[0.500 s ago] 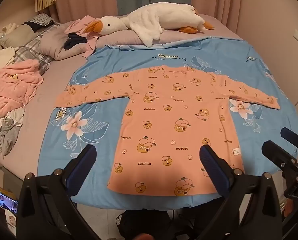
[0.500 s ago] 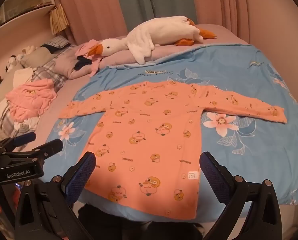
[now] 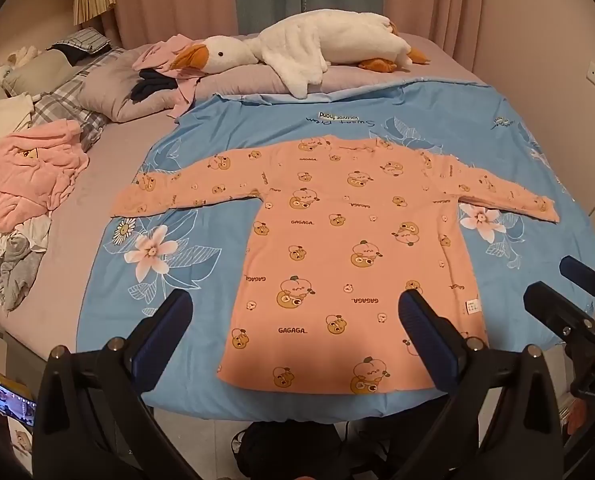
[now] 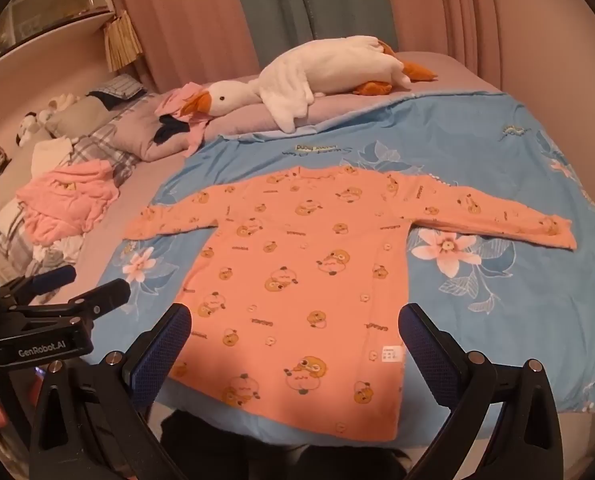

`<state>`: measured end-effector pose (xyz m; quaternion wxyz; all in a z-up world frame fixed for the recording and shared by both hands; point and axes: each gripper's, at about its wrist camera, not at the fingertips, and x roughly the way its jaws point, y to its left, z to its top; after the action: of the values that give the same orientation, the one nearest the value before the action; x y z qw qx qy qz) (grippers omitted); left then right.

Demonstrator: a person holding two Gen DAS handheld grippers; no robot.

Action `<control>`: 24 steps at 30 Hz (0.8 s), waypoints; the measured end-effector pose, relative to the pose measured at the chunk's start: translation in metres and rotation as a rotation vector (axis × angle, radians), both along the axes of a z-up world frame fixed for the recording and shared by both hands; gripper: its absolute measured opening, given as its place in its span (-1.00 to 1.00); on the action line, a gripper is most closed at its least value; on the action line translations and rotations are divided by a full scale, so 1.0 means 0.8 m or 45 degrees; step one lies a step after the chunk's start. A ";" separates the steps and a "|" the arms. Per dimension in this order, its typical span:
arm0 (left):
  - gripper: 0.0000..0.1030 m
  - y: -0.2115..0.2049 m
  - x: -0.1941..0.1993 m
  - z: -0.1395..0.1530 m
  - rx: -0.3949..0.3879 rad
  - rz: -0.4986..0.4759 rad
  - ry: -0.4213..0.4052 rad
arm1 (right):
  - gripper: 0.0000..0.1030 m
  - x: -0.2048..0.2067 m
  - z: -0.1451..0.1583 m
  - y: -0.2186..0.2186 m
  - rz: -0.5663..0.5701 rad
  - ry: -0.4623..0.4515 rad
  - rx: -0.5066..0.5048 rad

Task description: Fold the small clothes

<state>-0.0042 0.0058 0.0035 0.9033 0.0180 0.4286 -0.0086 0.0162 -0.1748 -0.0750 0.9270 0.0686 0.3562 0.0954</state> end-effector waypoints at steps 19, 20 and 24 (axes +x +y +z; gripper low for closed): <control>1.00 0.004 0.001 0.002 0.001 0.007 -0.001 | 0.99 -0.007 0.005 0.006 0.003 -0.013 -0.007; 1.00 0.004 0.002 0.002 0.001 0.008 0.000 | 0.99 -0.007 0.004 0.006 0.004 -0.013 -0.007; 1.00 0.006 0.001 0.002 -0.005 0.010 0.003 | 0.99 -0.007 0.004 0.006 0.004 -0.013 -0.007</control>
<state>-0.0032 0.0110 0.0049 0.9028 0.0144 0.4298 -0.0061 0.0103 -0.1701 -0.0721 0.9289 0.0651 0.3518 0.0960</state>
